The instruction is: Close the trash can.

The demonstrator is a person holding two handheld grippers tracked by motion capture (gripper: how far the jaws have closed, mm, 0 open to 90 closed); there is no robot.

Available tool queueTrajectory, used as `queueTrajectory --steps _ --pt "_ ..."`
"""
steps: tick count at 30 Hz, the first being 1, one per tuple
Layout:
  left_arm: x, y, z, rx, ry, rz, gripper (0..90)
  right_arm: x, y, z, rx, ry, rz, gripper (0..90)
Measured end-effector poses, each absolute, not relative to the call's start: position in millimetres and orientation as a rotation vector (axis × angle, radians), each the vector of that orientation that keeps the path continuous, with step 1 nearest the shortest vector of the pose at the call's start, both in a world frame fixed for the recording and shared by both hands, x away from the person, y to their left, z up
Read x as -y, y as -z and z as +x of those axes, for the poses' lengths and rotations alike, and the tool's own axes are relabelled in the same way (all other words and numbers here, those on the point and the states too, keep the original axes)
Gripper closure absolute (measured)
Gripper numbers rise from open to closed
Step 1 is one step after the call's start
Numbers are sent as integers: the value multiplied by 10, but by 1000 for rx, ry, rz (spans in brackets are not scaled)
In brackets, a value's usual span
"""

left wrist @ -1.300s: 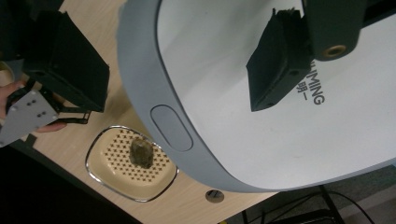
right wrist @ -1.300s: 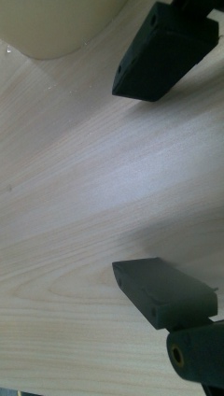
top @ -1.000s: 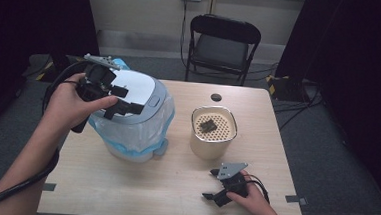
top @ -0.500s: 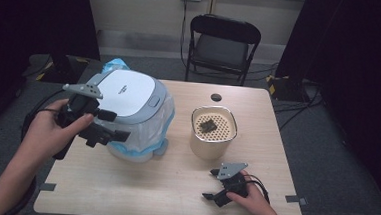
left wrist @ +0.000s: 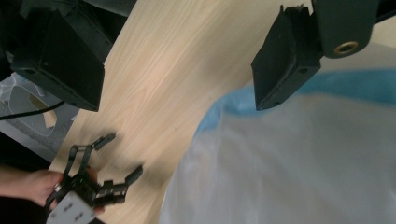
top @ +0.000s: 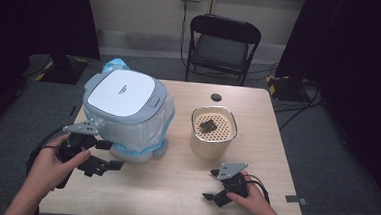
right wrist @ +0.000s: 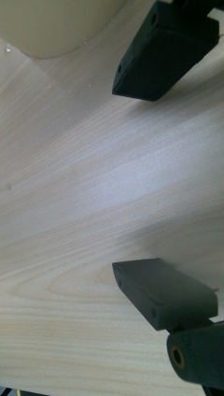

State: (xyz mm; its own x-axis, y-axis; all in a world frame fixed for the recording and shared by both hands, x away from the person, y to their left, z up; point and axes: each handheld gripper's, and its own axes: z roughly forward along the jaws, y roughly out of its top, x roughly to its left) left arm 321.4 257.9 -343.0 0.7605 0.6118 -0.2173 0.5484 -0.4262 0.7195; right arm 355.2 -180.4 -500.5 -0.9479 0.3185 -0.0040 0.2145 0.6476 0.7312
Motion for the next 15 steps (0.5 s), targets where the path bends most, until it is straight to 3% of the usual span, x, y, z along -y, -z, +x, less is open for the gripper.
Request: queueTrajectory --steps 15 --pt "-2366 4200 3080 -815 -49 2165 165 1805 5005 3553 -2731 -1185 443 123"
